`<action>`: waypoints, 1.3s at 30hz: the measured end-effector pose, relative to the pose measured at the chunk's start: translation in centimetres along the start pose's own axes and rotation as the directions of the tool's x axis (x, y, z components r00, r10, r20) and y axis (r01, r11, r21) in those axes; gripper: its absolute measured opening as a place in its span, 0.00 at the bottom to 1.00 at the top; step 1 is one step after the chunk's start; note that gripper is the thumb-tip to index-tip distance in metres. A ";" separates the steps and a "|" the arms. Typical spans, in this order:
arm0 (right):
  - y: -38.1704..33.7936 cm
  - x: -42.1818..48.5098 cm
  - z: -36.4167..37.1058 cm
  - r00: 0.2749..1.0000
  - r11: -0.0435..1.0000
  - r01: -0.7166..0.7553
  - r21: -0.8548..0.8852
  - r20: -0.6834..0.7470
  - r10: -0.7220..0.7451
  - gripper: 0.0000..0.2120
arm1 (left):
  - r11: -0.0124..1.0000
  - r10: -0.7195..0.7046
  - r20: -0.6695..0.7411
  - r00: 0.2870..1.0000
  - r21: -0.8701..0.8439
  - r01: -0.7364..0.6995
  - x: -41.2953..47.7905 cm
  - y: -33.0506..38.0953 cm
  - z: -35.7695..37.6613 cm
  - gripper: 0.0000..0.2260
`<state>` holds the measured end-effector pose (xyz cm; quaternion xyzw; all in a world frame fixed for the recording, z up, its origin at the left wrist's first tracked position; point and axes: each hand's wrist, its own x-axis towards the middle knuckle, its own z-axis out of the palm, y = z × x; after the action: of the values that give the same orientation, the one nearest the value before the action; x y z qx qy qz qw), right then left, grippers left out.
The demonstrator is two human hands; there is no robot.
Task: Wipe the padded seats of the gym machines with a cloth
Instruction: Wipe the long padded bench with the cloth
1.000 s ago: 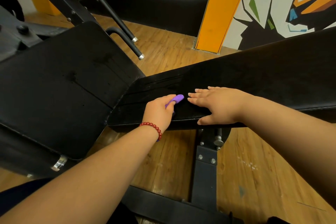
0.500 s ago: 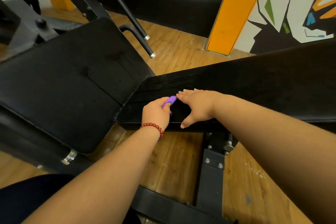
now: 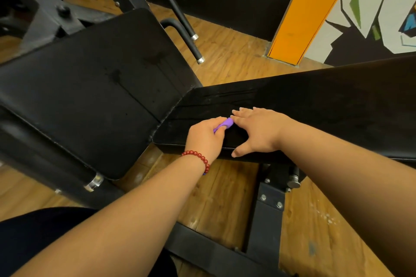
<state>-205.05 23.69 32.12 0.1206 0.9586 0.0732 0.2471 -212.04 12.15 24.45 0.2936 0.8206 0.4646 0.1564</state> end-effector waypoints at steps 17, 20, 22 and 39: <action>-0.2 0.2 0.0 1.000 1.000 -0.003 -0.031 0.015 0.004 0.47 | 0.998 -0.014 -0.009 1.000 -0.060 0.013 -0.1 -1.5 -0.5 0.15; -0.2 0.1 0.0 1.000 1.000 -0.003 -0.025 0.013 0.004 0.47 | 1.000 -0.004 0.005 1.000 0.001 0.004 0.2 -1.3 -0.4 0.16; -0.2 0.1 0.0 1.000 1.000 0.000 -0.021 0.019 0.001 0.46 | 0.997 -0.057 -0.006 0.998 0.058 0.057 0.9 -1.7 -0.8 0.16; -0.6 -0.3 -0.1 0.998 0.998 0.063 0.002 0.013 -0.063 0.40 | 0.981 -0.166 -0.027 0.986 0.100 0.168 1.9 -1.7 -1.2 0.16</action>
<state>-204.97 23.03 32.17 0.0911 0.9604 0.0637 0.2553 -214.75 11.92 23.65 0.2268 0.8665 0.4101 0.1721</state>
